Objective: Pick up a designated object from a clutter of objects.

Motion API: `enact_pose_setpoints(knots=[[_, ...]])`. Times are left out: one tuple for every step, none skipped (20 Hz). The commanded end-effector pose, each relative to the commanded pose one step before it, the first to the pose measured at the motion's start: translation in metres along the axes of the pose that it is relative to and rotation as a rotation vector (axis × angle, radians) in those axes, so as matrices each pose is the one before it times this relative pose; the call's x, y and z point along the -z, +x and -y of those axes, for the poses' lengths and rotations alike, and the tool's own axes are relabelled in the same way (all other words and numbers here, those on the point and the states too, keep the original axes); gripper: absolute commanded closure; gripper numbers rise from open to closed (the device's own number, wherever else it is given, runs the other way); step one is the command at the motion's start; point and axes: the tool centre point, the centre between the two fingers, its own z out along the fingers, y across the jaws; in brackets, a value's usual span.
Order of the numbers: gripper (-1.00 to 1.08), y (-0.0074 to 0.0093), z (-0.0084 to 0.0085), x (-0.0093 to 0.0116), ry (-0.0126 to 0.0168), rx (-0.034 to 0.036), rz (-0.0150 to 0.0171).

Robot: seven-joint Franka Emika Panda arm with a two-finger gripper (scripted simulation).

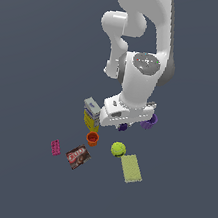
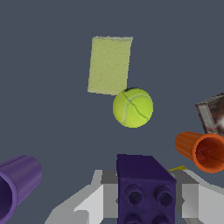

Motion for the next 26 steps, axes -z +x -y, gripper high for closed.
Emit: enact_pose_setpoints(knots=[[1.08,-0.00703,0.01607,0.02099,-0.00053,0.00002,0.00118],[1.08,-0.00268,0.00651,0.00846,-0.00004,0.00003,0.00069],[1.08,-0.00270,0.00659,0.00859,-0.00003,0.00003,0.00069],[1.08,-0.00286,0.00667,0.00910,0.00000,0.00000,0.00000],[1.08,-0.00270,0.00681,0.00875,-0.00002,0.00005,0.00098],[1.08,-0.00279,0.00693,0.00909,0.00001,0.00003,0.00069],[1.08,-0.00284,0.00708,0.00930,0.00004,0.00004,0.00069],[1.08,-0.00288,0.00725,0.00955,0.00007,0.00004,0.00069],[1.08,-0.00290,0.00736,0.00970,0.00011,0.00004,0.00068],[1.08,-0.00287,0.00734,0.00970,0.00015,0.00005,0.00067],[1.08,-0.00299,0.00730,0.00998,0.00000,0.00000,0.00000],[1.08,-0.00266,0.00712,0.00929,0.00030,0.00008,0.00093],[1.08,-0.00263,0.00697,0.00922,0.00025,0.00006,0.00064],[1.08,-0.00254,0.00680,0.00902,0.00030,0.00006,0.00062],[1.08,-0.00243,0.00663,0.00880,0.00034,0.00006,0.00060],[1.08,-0.00251,0.00652,0.00886,0.00000,0.00000,0.00000],[1.08,-0.00215,0.00620,0.00817,0.00054,0.00009,0.00081],[1.08,-0.00211,0.00600,0.00799,0.00041,0.00007,0.00055],[1.08,-0.00198,0.00576,0.00768,0.00044,0.00006,0.00053],[1.08,-0.00201,0.00564,0.00760,0.00000,0.00000,0.00000],[1.08,-0.00161,0.00516,0.00689,0.00069,0.00004,0.00069],[1.08,-0.00167,0.00506,0.00677,0.00000,0.00000,0.00000],[1.08,-0.00129,0.00442,0.00597,0.00074,-0.00001,0.00064],[1.08,-0.00136,0.00432,0.00575,0.00000,0.00000,0.00000],[1.08,-0.00099,0.00364,0.00498,0.00077,-0.00004,0.00060],[1.08,-0.00106,0.00357,0.00473,0.00000,0.00000,0.00000]])
